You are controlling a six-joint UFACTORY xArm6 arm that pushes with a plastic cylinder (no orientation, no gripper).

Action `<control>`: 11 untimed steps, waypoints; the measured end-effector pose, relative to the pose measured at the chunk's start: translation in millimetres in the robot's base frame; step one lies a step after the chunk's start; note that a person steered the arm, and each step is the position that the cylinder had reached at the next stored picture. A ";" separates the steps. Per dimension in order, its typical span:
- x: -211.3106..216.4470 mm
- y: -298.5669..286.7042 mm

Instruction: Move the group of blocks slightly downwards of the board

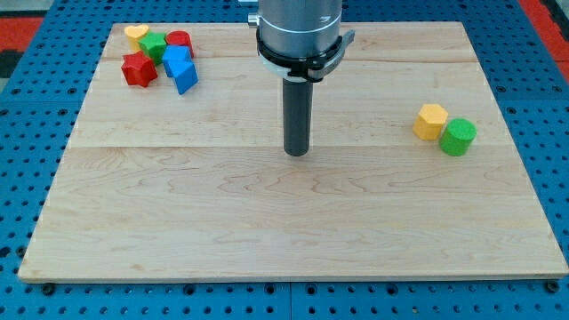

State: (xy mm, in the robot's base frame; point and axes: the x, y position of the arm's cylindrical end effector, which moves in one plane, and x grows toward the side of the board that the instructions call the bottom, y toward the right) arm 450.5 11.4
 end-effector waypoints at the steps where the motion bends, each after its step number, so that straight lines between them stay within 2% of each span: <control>1: 18.4 -15.7; 2: 35.2 -94.9; 3: 16.1 -201.6; 4: -35.2 -288.1; 5: -100.9 -303.1; 8: -233.1 -286.9; 9: -241.2 -244.5; 10: -157.8 -205.4; 11: -126.8 -154.1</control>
